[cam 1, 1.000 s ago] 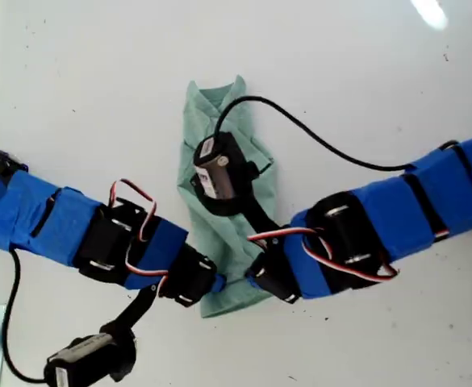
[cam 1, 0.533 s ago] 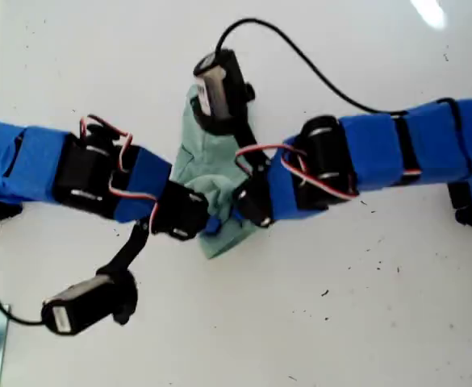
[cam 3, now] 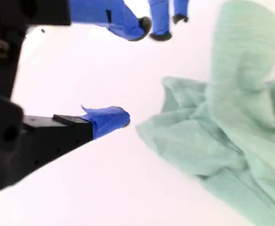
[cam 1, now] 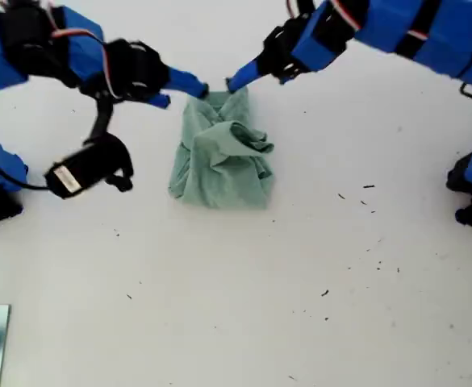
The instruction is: Fold t shirt
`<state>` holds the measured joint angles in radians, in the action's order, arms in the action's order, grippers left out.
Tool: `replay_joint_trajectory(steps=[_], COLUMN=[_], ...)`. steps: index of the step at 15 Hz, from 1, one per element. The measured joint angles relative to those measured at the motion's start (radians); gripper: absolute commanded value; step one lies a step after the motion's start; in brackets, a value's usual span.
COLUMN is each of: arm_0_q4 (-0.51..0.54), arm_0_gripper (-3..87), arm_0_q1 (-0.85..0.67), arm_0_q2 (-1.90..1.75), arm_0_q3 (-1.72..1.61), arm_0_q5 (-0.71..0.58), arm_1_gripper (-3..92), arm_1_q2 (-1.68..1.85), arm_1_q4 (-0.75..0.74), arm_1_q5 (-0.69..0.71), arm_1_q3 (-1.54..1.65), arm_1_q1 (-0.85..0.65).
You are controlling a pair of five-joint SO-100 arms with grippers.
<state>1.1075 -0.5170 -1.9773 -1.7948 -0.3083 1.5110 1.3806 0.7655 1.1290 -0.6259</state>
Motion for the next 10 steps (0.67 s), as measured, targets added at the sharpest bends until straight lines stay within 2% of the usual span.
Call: replay_joint_trajectory(steps=[1,3,4,5,6,7,8,10], arm_0_q4=[-0.054,-0.081,-0.084,-0.084,-0.087,-0.084,-0.075,-0.052], arm_0_gripper=[24.4,22.5,20.9,16.5,7.7,-0.1,-0.1,-0.1], arm_0_q1=[-0.066,-0.158,-0.158,-0.143,-0.107,-0.049,0.025,0.169], arm_0_q2=[-0.167,-0.453,-0.571,-0.686,-0.828,-1.011,-1.221,-1.546], arm_0_q3=[-0.137,-0.376,-0.491,-0.600,-0.723,-0.857,-0.999,-1.193], arm_0_q5=[0.000,0.000,0.000,0.002,0.018,0.044,0.077,0.186], arm_1_gripper=[28.8,25.8,23.8,20.8,24.4,22.6,19.0,17.0], arm_1_q2=[0.107,0.321,0.422,0.538,0.683,0.850,1.028,1.407], arm_1_q4=[-0.028,-0.026,-0.014,0.002,0.011,0.021,0.032,0.041], arm_1_q5=[0.015,0.038,0.041,0.041,0.041,0.037,0.021,-0.064], arm_1_q3=[0.103,0.310,0.426,0.563,0.721,0.890,1.046,1.310], arm_1_q1=[-0.080,-0.176,-0.198,-0.212,-0.213,-0.201,-0.158,0.037])
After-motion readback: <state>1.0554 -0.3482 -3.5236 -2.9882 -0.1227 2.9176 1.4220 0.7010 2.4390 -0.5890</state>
